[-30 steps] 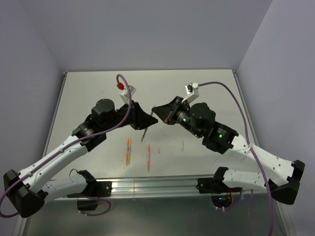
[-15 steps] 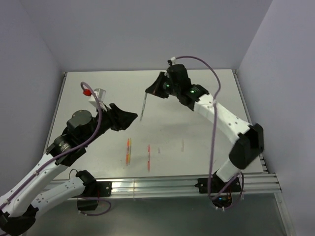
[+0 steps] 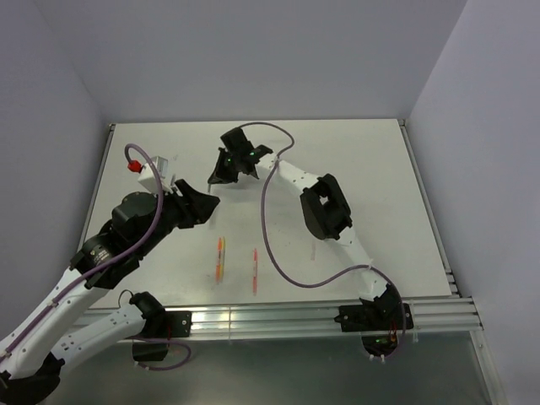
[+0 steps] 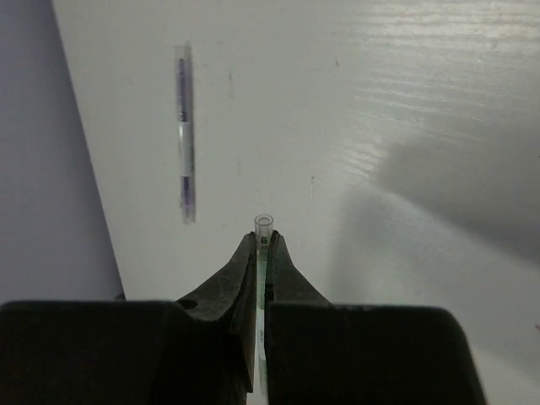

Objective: Insert the pens into the pen caps

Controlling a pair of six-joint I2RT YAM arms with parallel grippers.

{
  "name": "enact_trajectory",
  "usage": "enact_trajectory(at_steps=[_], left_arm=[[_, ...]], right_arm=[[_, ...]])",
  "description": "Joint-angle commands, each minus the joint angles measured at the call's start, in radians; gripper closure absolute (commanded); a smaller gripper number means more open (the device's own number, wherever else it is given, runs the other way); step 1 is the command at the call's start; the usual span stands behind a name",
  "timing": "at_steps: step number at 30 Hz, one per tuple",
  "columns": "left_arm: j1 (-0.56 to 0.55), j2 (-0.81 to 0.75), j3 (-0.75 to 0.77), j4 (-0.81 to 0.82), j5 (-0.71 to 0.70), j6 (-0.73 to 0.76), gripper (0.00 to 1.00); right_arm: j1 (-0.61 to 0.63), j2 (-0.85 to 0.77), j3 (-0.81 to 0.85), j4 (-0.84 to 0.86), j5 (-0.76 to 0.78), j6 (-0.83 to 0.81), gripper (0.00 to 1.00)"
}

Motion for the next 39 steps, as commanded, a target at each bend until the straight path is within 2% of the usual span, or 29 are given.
enact_trajectory(at_steps=[1, 11, 14, 20, 26, 28, 34, 37, 39], left_arm=[[0.003, 0.004, 0.053, -0.021, -0.007, -0.019, 0.43], [0.003, 0.030, 0.033, -0.039, 0.035, -0.038, 0.44], [0.003, 0.033, 0.025, -0.051, 0.030, -0.038, 0.41], [0.003, 0.036, 0.007, -0.054, 0.035, -0.045, 0.40], [0.003, 0.033, -0.016, -0.051, 0.036, -0.053, 0.40], [0.003, 0.034, -0.024, -0.053, 0.035, -0.056, 0.40], [0.003, -0.016, -0.053, -0.074, -0.023, -0.091, 0.42], [0.003, -0.045, -0.059, -0.068, -0.060, -0.100, 0.41], [0.003, -0.041, -0.050, -0.077, -0.074, -0.097, 0.41]], right_arm=[[0.017, 0.038, 0.074, -0.020, -0.019, 0.009, 1.00], [0.014, 0.109, 0.048, 0.049, -0.017, 0.013, 0.99], [0.013, 0.104, 0.034, 0.053, -0.009, 0.009, 0.82], [0.010, 0.096, 0.021, 0.055, 0.003, 0.004, 0.67], [0.005, 0.075, 0.015, 0.053, 0.018, -0.010, 0.57], [0.000, 0.057, -0.004, 0.053, 0.031, -0.011, 0.57], [-0.007, -0.181, -0.183, 0.006, 0.184, -0.068, 0.57], [-0.006, -0.328, -0.281, -0.136, 0.264, -0.079, 0.60], [0.029, -0.440, -0.346, -0.233, 0.397, -0.097, 0.61]])
